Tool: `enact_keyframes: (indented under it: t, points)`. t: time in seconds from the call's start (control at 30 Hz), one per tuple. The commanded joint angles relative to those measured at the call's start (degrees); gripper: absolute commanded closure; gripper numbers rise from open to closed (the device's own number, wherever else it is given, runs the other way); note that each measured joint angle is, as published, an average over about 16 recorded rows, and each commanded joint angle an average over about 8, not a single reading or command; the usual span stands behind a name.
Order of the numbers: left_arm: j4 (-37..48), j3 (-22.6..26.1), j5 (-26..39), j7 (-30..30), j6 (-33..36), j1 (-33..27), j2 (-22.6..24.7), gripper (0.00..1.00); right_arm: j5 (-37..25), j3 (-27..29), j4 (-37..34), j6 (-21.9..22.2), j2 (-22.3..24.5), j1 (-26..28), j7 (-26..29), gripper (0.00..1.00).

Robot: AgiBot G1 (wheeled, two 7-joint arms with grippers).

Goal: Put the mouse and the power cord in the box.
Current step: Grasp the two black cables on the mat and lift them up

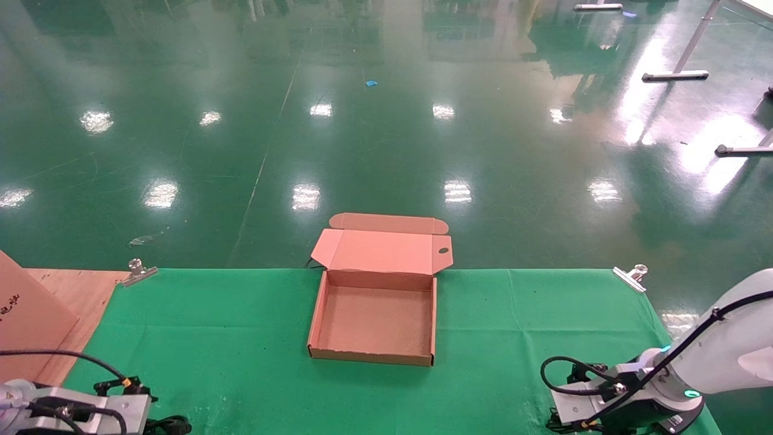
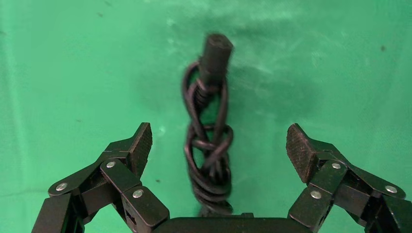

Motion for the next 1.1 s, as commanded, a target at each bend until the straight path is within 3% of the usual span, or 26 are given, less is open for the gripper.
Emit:
enact_keyframes:
  t: [0.03, 0.07, 0.13, 0.17, 0.33, 0.4, 0.43, 1.1]
  points:
    - [0.69, 0.39, 0.6, 0.38, -0.93, 0.11, 0.4, 0.0, 0.26, 0.17, -1.41, 0.36, -0.13, 0.18, -0.97, 0.0]
    - [0.94, 0.49, 0.77, 0.45, -1.42, 0.05, 0.5, 0.0, 0.28, 0.19, -1.93, 0.47, -0.18, 0.29, -1.35, 0.0]
    - [1.4, 0.63, 1.01, 0.57, -2.23, -0.12, 0.66, 0.01, 0.25, 0.17, -2.88, 0.68, -0.32, 0.46, -2.0, 0.16]
    - [1.61, 0.68, 1.09, 0.63, -2.54, -0.22, 0.71, 0.08, 0.2, 0.13, -3.32, 0.79, -0.4, 0.54, -2.29, 0.26]
    - [2.48, 0.71, 1.16, 1.09, -3.1, -0.65, 0.88, 0.71, -0.27, -0.18, -5.13, 1.31, -0.98, 0.82, -3.48, 0.88]
    - [2.74, 0.66, 1.09, 1.36, -3.03, -0.77, 0.89, 0.95, -0.44, -0.29, -5.67, 1.53, -1.26, 0.93, -3.89, 0.97]
    - [2.86, 0.62, 1.04, 1.48, -2.98, -0.81, 0.9, 1.0, -0.51, -0.34, -5.91, 1.64, -1.39, 0.98, -4.08, 1.0]
    - [4.28, 0.28, 0.54, 2.72, -2.67, -1.08, 0.96, 1.0, -0.24, -0.14, -9.03, 2.83, -2.25, 1.45, -6.16, 1.0]
